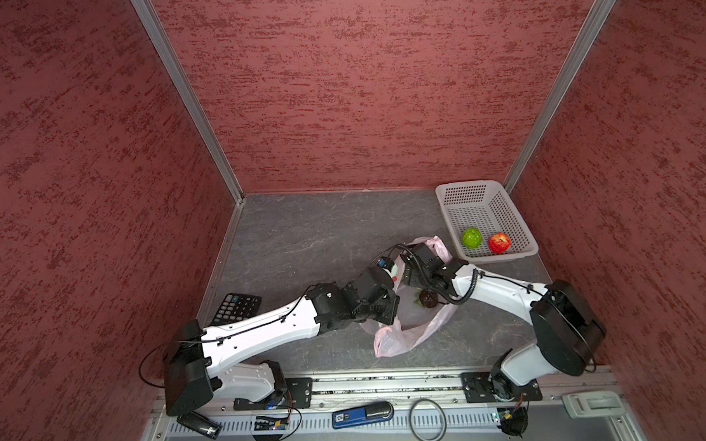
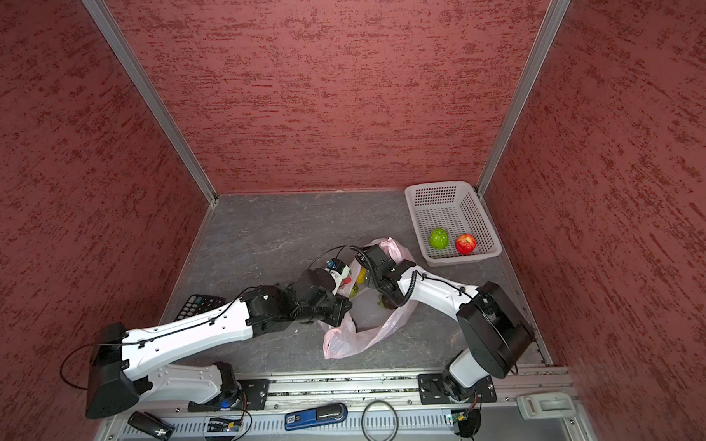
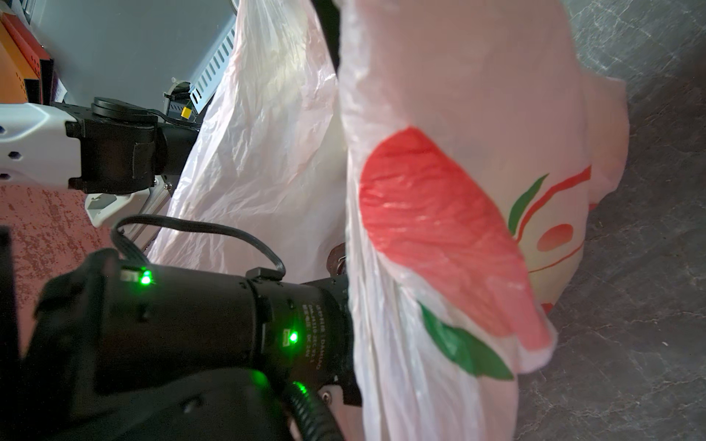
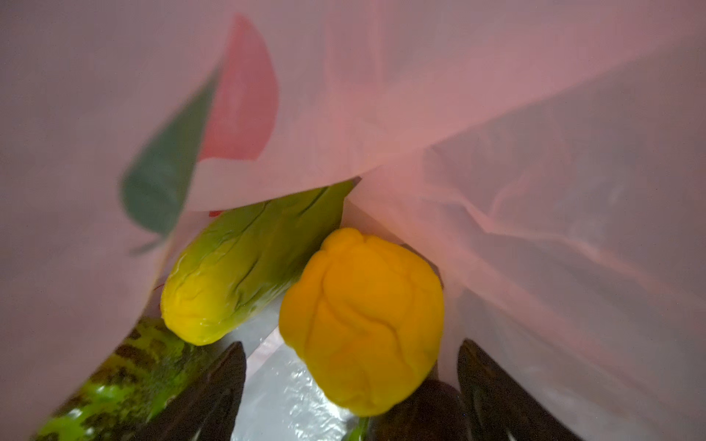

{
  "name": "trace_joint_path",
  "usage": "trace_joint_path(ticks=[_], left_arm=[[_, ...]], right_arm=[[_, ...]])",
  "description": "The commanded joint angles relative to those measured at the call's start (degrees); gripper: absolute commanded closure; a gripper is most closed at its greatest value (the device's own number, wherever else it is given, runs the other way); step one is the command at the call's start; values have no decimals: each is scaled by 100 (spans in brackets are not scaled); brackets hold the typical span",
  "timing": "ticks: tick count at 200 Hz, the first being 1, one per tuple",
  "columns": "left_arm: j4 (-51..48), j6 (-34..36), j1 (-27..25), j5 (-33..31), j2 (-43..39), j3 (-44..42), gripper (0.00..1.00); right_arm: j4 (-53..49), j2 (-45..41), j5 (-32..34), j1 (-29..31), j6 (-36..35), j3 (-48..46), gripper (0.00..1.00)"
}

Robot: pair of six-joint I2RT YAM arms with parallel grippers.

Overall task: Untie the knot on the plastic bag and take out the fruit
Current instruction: 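Lower the right gripper and close it on the yellow lumpy fruit, then lift the yellow fruit with the right gripper over the white basket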

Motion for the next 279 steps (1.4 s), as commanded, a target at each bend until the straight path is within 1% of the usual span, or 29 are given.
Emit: trace_joint_path(ticks=[1, 26, 45, 78, 91, 129, 160, 187, 232, 237, 279], left_arm=[[88, 102, 9, 84, 66, 10, 100], [60, 119, 31, 96, 58, 17, 100], [27, 119, 44, 93, 28, 21, 100], [14, 111, 68, 77, -4, 1, 100], [10, 102, 68, 75, -1, -8, 100], [16, 93, 71, 42, 0, -16, 100], [60, 45, 71, -10, -21, -93, 100], [113, 5, 106, -47, -30, -122, 100], [90, 9, 130, -168, -35, -16, 100], [97, 1, 130, -179, -37, -11, 100], [101, -11, 133, -292, -37, -2, 100]], right_arm=[[494, 178, 120, -93, 37, -125, 11], [894, 361, -186, -131, -84, -117, 12], [1016, 435, -372, -133, -116, -84, 13], [1085, 585, -388, -142, -133, -92, 14], [1092, 684, -418, -142, -129, -68, 17], [1075, 750, -529, -137, -117, -36, 29], [1063, 453, -657, -142, -179, -116, 37], [963, 96, -811, -111, -273, -137, 41], [540, -519, -1061, 51, -349, -198, 42], [506, -719, -1109, 76, -359, -220, 42], [326, -1247, -1320, 384, -361, -415, 42]])
